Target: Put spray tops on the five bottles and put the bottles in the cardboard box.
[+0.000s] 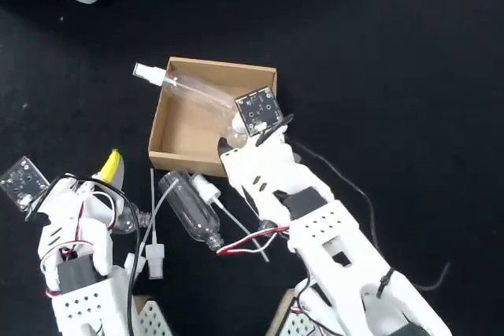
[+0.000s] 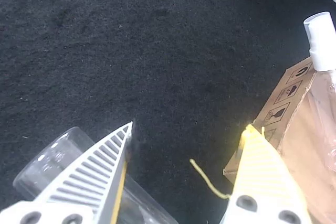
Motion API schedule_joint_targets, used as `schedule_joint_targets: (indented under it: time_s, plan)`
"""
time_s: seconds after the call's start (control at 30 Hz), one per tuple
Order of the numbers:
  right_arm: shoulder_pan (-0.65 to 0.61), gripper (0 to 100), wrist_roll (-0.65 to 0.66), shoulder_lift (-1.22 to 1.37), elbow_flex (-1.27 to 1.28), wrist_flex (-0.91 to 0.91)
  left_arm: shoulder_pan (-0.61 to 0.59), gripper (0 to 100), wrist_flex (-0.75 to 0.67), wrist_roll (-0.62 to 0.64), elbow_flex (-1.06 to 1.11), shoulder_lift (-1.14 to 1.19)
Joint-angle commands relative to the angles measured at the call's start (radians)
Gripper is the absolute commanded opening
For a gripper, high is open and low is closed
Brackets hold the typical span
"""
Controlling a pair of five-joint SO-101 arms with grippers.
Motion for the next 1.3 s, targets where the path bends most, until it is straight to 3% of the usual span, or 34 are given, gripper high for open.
schedule_joint_targets:
  time_s: [0.0,0.17,0.47,1.27]
  plan:
    - [-0.014,26.6,0.031,-0.041,-0.004,-0.002,0.001,30,0.015,-0.008,0.024,-0.009]
    - [-0.014,26.1,0.074,-0.041,-0.002,0.006,0.001,30,0.017,-0.008,0.024,-0.009]
    - [-0.012,7.7,0.077,-0.045,-0.010,-0.002,0.001,30,0.018,-0.008,0.024,-0.009]
    - [0.153,4.8,0.078,-0.025,-0.217,-0.003,0.001,30,0.020,-0.008,0.024,-0.009]
